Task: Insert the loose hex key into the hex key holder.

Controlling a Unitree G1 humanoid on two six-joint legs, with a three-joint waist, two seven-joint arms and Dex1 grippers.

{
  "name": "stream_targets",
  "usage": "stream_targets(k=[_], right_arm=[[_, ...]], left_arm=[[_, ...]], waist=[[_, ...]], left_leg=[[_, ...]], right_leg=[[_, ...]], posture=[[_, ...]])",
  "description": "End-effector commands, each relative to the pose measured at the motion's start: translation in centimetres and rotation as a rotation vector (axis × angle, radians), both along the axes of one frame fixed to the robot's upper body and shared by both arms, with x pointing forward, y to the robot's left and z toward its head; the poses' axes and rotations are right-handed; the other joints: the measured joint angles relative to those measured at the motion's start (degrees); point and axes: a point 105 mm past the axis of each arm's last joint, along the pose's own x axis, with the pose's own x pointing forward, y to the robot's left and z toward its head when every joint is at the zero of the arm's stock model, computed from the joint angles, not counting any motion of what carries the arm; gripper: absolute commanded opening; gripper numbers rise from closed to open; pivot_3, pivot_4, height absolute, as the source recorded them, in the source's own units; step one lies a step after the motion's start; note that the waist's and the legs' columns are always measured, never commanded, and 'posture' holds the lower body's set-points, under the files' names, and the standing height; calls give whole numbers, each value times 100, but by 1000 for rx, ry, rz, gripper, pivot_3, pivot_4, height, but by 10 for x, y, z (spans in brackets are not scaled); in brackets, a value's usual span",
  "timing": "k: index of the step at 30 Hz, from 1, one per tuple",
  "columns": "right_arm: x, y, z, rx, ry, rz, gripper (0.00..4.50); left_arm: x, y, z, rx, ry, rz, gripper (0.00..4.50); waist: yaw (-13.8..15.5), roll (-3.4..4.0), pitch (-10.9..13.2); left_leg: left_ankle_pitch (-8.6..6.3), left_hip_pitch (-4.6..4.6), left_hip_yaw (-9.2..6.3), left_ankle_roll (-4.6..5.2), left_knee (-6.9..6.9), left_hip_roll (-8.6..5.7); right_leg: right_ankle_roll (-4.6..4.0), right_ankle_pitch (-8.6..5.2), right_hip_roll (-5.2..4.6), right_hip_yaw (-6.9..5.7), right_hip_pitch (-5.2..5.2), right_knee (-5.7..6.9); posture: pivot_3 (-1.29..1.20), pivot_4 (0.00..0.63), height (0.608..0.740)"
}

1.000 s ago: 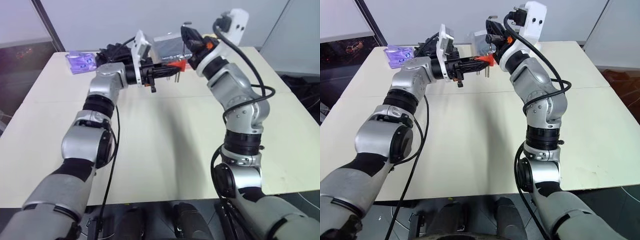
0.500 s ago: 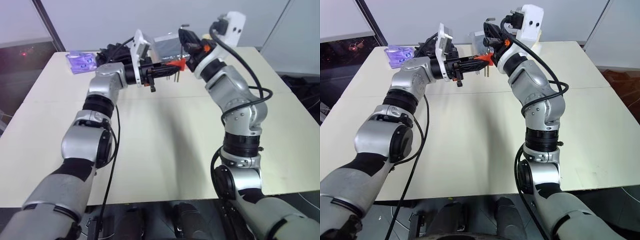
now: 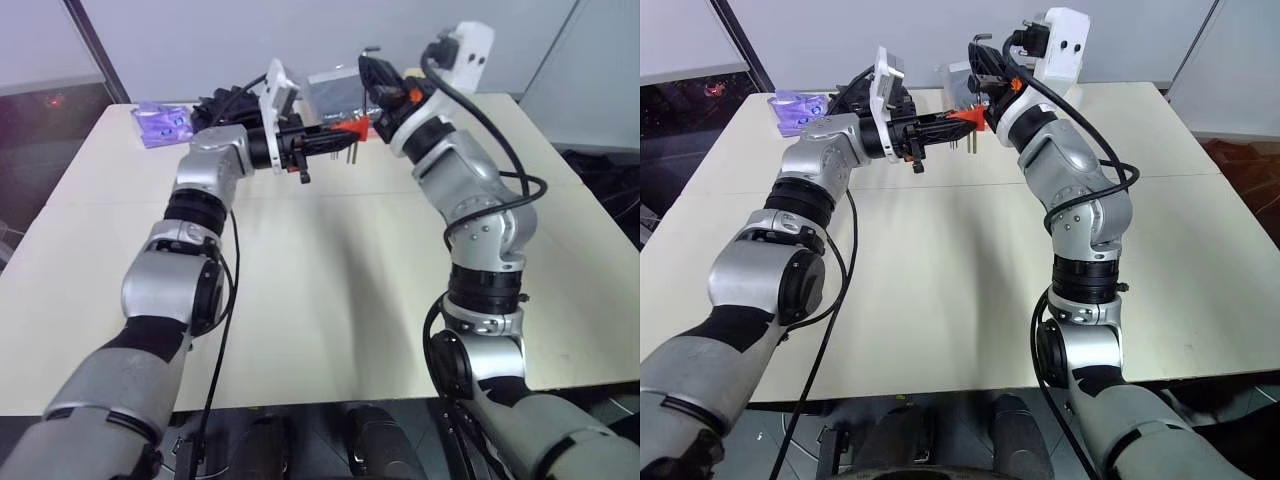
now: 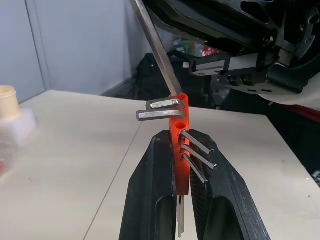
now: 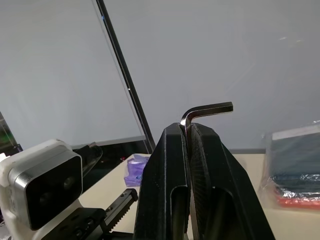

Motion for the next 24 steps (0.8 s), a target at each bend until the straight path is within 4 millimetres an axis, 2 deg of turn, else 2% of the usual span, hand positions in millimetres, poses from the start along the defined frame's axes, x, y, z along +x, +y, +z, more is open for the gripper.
stream_targets(k=[1,11,15,24], right_arm=[[-6,-2,8,11,-51,-2,37],[-3,-4,2,7,-44,-13,37],[-4,-5,-1,-4,-44,-15,37],[-11,-10,-16,-67,-51,-39,37]], left_arm=[[-2,4,26,-36,-73,7,0],[-3,4,29,-51,-70,7,0],[-1,7,37,-90,-63,27,0],[1,10,42,-115,-56,43,0]], waist=[[0,0,0],[0,0,0],[0,0,0],[1,-1,1]], left_leg=[[0,0,0,0,0,0],[0,0,0,0,0,0],[0,0,0,0,0,0],[0,0,0,1,0,0]], right_leg=[[0,0,0,0,0,0],[0,0,0,0,0,0],[0,0,0,0,0,0],[0,0,0,0,0,-1]], posture=[[0,150,740],[0,150,740],[0,150,740],[0,150,740]])
